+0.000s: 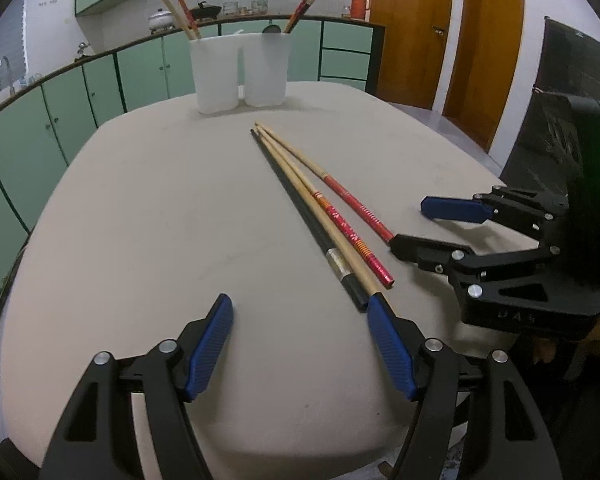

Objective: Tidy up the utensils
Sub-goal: 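Move both open tools back toward the loose chopsticks on the table, then grasp a red chopstick with the right tool while the left tool grasps a black chopstick, then lift both held chopsticks and carry them above the cup holder, then open both tools to release the chopsticks into the cup holder, then move both open tools back toward the last two chopsticks, then grasp the red chopstick with the right tool while the left tool grasps the plain wooden one, then lift both held chopsticks and carry them above the cup holder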

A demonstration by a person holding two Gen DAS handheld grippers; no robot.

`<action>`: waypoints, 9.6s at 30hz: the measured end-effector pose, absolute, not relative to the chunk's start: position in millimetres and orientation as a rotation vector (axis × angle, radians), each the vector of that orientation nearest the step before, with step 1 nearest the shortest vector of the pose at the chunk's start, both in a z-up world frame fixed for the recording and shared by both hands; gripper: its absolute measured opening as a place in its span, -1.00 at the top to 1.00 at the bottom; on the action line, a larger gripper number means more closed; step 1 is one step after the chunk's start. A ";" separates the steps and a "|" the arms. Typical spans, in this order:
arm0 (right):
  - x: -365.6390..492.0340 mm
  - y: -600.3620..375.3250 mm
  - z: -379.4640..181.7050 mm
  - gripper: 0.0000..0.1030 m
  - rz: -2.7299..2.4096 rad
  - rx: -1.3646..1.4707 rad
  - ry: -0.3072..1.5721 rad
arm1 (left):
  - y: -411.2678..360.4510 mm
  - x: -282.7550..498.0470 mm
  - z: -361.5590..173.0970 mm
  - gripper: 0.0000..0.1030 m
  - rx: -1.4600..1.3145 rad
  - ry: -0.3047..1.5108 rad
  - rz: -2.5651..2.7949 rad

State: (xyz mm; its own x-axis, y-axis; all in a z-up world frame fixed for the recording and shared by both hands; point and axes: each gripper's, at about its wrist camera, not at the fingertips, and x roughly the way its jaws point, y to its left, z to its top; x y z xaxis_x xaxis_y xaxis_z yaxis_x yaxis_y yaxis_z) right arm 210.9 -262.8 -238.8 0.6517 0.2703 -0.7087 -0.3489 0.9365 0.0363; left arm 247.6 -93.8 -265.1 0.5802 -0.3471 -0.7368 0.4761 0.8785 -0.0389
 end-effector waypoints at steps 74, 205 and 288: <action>355.0 -275.9 11.4 0.90 0.392 -0.101 0.722 | -62.1 414.0 -36.5 0.87 0.073 0.748 -0.543; 173.2 -299.0 -240.3 0.65 0.199 0.030 0.784 | -99.3 218.7 -264.8 0.45 0.119 0.800 -0.351; 454.9 -280.9 139.0 0.90 0.357 -0.094 0.618 | -94.8 485.8 84.9 0.86 0.076 0.539 -0.412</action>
